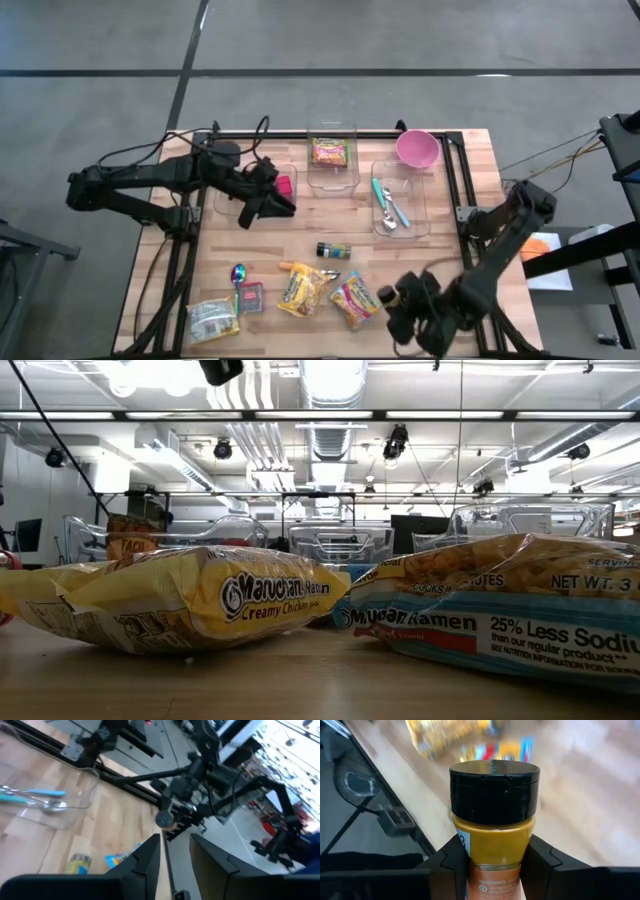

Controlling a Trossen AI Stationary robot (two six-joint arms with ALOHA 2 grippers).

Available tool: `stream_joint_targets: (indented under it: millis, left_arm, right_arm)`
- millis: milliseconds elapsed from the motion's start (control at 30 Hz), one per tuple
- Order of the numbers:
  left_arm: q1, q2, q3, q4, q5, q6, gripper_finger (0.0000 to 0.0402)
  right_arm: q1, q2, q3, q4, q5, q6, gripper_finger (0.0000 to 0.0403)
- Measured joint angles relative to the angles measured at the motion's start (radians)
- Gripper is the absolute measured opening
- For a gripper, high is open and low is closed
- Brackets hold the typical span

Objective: Pick & Place Food Item
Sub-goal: Put the orange seasoning bottle into the left transparent bin

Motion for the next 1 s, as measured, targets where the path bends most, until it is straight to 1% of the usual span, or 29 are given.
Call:
stream_joint_targets:
  millis: [100, 167, 333, 433, 500, 633, 733, 833, 1000]
  left_arm:
    - [0.0, 0.034, 0.047, -0.016, 0.012, 0.01, 0.0147]
    - [0.0, 0.063, 0.089, -0.066, 0.031, 0.044, 0.0176]
    - [0.0, 0.154, 0.211, -0.237, 0.035, 0.14, 0.0259]
    - [0.0, 0.214, 0.28, -0.305, 0.041, 0.187, 0.03]
    - [0.0, 0.249, 0.322, -0.336, 0.058, 0.219, 0.032]
    - [-0.002, 0.311, 0.379, -0.351, 0.097, 0.247, 0.0339]
    - [-0.006, 0.342, 0.406, -0.351, 0.122, 0.254, 0.0341]
    - [-0.012, 0.362, 0.412, -0.351, 0.125, 0.261, 0.0342]
    - [-0.022, 0.386, 0.414, -0.344, 0.129, 0.263, 0.0342]
  right_arm:
    - [-0.069, -0.06, -0.001, 0.005, 0.002, -0.128, 0.012]
    - [-0.119, -0.102, 0.0, 0.009, 0.001, -0.202, 0.012]
    - [-0.247, -0.197, -0.002, 0.029, -0.007, -0.385, 0.012]
    - [-0.32, -0.236, -0.002, 0.098, -0.047, -0.502, 0.012]
    - [-0.358, -0.25, -0.002, 0.14, -0.08, -0.56, 0.012]
    - [-0.421, -0.257, -0.002, 0.187, -0.144, -0.629, 0.012]
    - [-0.464, -0.249, -0.002, 0.211, -0.193, -0.658, 0.012]
    - [-0.5, -0.232, -0.002, 0.253, -0.235, -0.689, 0.012]
    - [-0.546, -0.208, -0.002, 0.389, -0.303, -0.751, 0.012]
